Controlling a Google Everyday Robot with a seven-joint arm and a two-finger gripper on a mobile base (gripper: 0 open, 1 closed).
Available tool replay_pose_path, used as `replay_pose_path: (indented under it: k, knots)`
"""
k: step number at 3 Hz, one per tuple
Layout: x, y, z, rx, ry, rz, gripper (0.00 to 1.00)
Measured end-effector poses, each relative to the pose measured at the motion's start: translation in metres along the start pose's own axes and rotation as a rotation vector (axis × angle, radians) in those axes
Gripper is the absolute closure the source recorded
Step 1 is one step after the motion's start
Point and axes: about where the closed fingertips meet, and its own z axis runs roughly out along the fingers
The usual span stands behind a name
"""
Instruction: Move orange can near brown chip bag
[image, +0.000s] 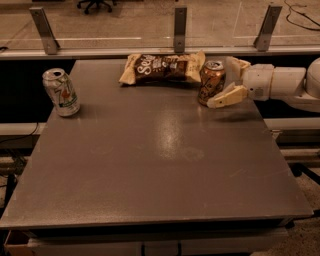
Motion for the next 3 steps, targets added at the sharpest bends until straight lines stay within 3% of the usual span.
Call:
replay_pose_path:
  k: [1,2,3]
  knots:
    - [-0.01,0.005,-0.035,0.046,0.02,-0.029,0.0]
    - [-0.04,0.023,-0.072,0.07,0.048,-0.098,0.0]
    - [-0.089,0.048,-0.096,0.072,0.087,-0.203,0.0]
